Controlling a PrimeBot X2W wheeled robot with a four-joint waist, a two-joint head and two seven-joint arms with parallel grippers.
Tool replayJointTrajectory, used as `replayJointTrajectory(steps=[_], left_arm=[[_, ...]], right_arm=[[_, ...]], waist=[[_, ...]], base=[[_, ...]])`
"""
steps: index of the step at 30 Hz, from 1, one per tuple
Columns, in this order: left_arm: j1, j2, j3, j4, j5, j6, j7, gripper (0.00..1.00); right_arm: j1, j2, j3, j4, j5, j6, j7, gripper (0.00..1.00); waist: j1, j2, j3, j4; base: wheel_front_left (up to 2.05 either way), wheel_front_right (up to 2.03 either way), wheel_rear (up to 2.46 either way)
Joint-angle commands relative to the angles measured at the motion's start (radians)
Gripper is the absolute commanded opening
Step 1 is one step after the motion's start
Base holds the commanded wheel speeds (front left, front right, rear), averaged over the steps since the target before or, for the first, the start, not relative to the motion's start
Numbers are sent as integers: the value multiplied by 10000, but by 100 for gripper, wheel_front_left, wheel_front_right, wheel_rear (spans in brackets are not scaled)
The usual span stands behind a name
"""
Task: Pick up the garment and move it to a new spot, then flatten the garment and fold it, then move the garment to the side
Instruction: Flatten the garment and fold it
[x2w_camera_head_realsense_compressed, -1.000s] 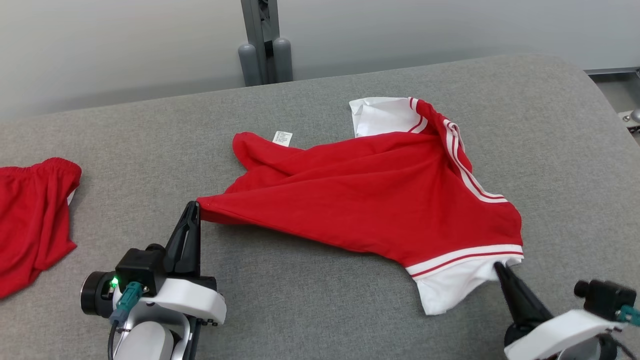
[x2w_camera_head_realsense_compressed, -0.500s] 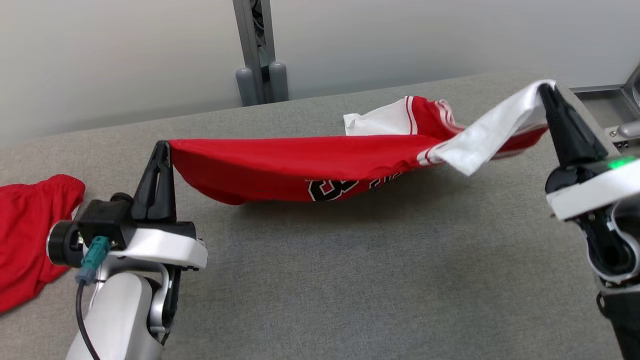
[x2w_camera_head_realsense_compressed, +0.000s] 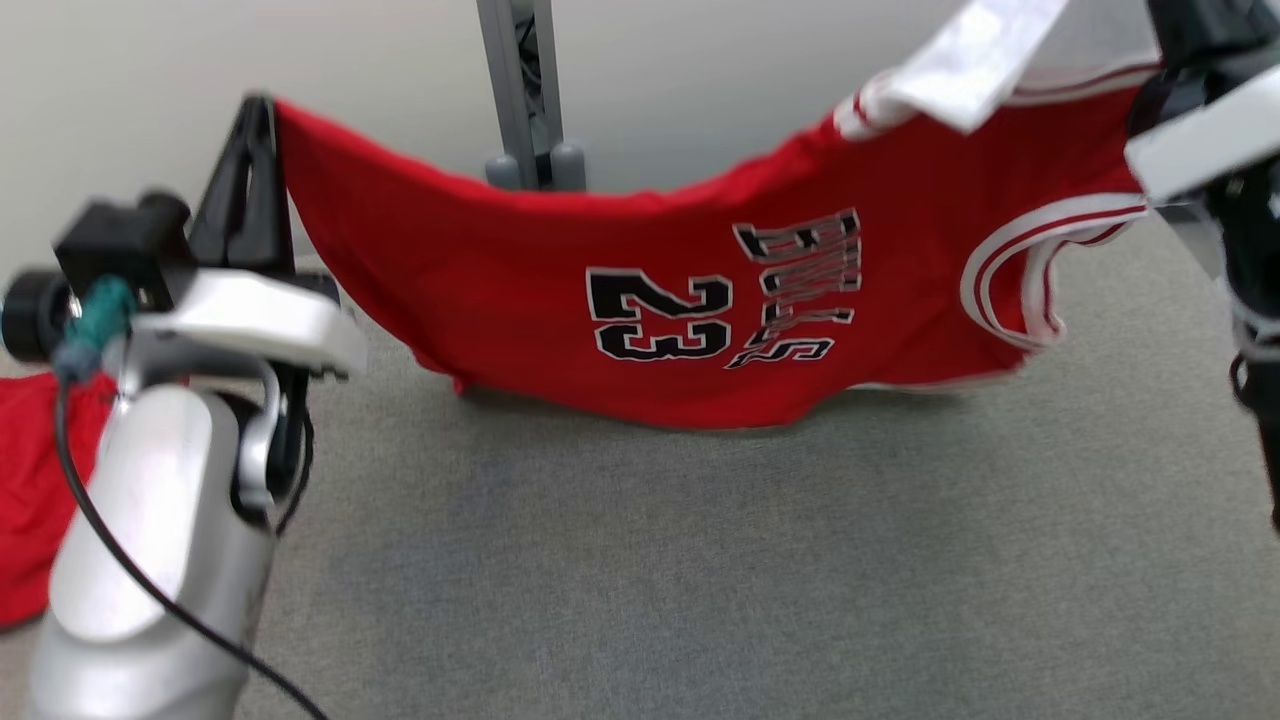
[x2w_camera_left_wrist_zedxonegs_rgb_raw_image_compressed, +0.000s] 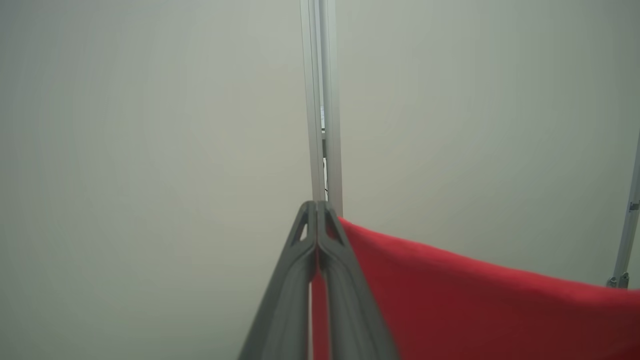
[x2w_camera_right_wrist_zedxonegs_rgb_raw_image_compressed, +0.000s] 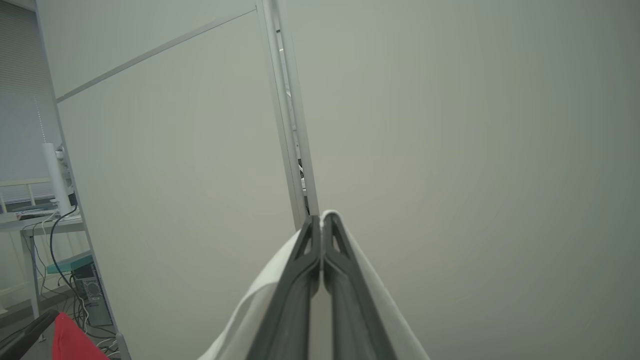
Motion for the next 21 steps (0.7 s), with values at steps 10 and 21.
replayJointTrajectory(steps=[10, 21], left_arm=[[-4350, 139, -63, 1475, -66, -405, 1329, 0], [-8557, -394, 113, 4657, 158, -94, -644, 0]], right_arm=[[-4345, -167, 451, 2227, -15, 5, -79, 0], [-8370, 189, 1311, 5439, -427, 5, -3740, 0]], waist=[[0, 0, 2533, 384], [0, 0, 4054, 602]], base=[[0, 0, 0], [0, 0, 0]])
